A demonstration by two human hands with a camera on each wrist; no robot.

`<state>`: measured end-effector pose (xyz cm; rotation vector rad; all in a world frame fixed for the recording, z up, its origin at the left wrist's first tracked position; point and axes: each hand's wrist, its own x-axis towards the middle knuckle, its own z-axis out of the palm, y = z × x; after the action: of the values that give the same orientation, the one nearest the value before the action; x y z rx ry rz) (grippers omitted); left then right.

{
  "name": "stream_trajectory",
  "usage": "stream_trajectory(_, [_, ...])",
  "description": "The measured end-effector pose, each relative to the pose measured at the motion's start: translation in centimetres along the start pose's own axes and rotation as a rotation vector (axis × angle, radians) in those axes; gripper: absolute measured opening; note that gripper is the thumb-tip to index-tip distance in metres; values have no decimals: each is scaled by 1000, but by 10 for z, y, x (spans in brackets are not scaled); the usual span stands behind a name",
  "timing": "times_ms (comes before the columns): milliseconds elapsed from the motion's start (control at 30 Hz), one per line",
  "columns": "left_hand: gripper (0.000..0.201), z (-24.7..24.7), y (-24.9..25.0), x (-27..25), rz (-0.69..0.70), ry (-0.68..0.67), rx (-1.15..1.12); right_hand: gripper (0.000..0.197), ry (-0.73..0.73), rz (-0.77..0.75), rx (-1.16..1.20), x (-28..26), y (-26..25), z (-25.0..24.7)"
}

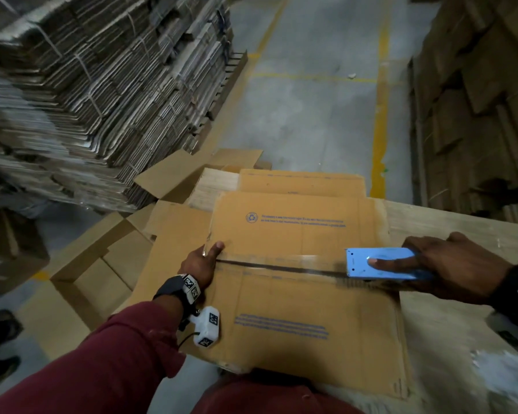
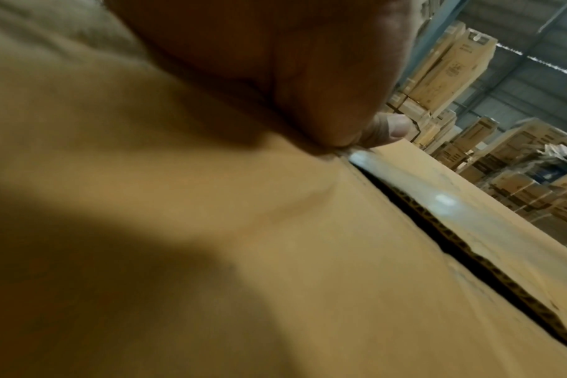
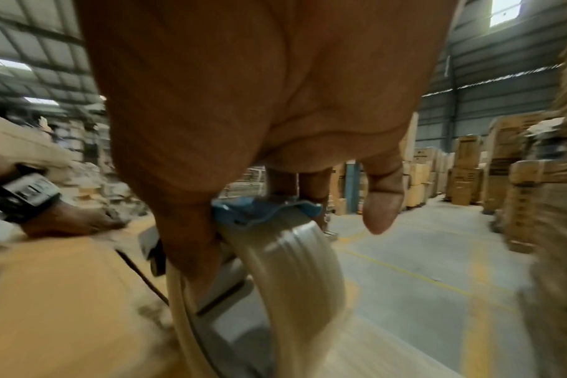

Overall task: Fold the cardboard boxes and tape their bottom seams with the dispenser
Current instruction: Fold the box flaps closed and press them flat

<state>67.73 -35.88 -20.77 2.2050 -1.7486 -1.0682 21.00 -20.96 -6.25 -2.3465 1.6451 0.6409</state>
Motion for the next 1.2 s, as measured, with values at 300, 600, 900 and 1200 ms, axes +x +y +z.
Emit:
stream_trajectory(300, [91,8,-5,10,15,5,29,59,-55,119,120,-44,28,64])
stream_trajectory(600, [100,0,5,-1,-22,21,64,66,40,143,190,-45,31,70])
stream_trajectory(900, [103,3,7,-2,-43,33,102,60,16,131,235,-37,32,77])
stream_trajectory(1200, [87,-8,63,3,184,360,108,52,34,92,317,-30,34,81])
